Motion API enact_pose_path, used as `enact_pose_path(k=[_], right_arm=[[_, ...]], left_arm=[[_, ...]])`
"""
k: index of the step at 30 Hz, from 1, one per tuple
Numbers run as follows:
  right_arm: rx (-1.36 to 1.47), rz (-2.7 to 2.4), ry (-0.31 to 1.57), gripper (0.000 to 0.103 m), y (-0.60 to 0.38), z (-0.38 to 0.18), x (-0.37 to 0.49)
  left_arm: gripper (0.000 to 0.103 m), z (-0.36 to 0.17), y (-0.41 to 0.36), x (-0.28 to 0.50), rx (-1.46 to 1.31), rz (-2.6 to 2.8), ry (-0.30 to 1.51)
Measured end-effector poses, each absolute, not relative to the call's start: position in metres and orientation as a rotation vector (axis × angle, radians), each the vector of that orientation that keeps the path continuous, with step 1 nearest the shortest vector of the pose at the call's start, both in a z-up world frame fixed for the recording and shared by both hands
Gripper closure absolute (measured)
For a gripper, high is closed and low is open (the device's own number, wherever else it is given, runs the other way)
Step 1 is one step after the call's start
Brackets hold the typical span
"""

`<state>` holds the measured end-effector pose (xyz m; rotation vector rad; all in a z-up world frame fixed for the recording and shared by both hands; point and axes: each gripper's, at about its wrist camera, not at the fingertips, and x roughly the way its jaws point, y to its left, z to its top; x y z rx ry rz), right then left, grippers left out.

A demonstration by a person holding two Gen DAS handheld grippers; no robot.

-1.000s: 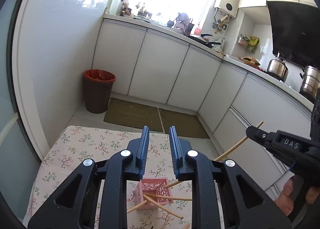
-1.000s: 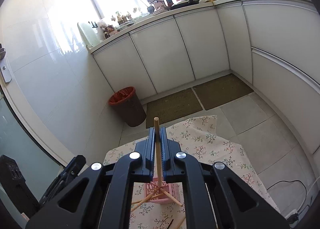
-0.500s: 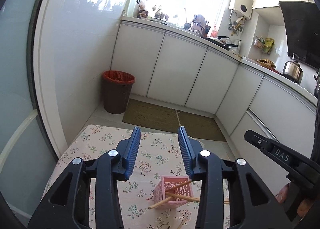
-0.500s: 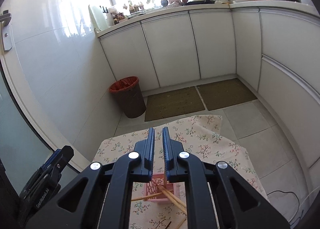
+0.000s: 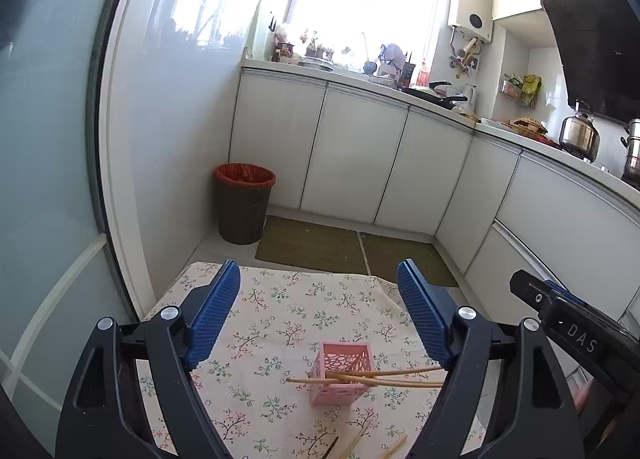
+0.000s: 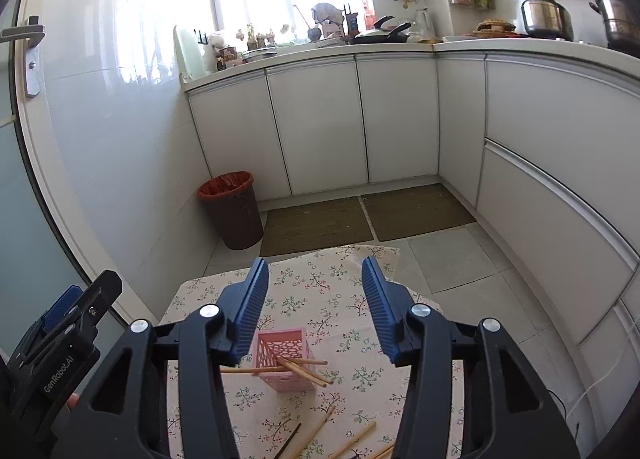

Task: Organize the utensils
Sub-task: 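Open both tools to drop the chopsticks into the pink holder, then move the left tool down toward the remaining chopsticks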

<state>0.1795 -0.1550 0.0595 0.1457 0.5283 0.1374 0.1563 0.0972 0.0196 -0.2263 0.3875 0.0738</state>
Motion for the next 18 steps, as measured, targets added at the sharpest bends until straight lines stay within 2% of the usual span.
enact_pose_path(k=[5, 9, 10, 12, 18], right_arm=[[0.178, 0.069, 0.519, 0.027, -0.177, 0.048, 0.160], [0.169, 0.042, 0.516, 0.016, -0.186, 0.040, 0.148], [0.173, 0.040, 0.515, 0.010, -0.188, 0.038, 0.145], [0.174, 0.037, 0.519, 0.008, -0.191, 0.034, 0.138], [0.197, 0.058, 0.554, 0.007, -0.202, 0.021, 0.121]], left_arm=[[0.022, 0.015, 0.092, 0.141, -0.218, 0.065, 0.402], [0.013, 0.011, 0.085, 0.134, -0.201, 0.066, 0.419], [0.012, 0.010, 0.083, 0.133, -0.203, 0.055, 0.427], [0.007, 0.009, 0.080, 0.129, -0.205, 0.044, 0.435], [0.007, 0.000, 0.065, 0.121, -0.141, 0.022, 0.493]])
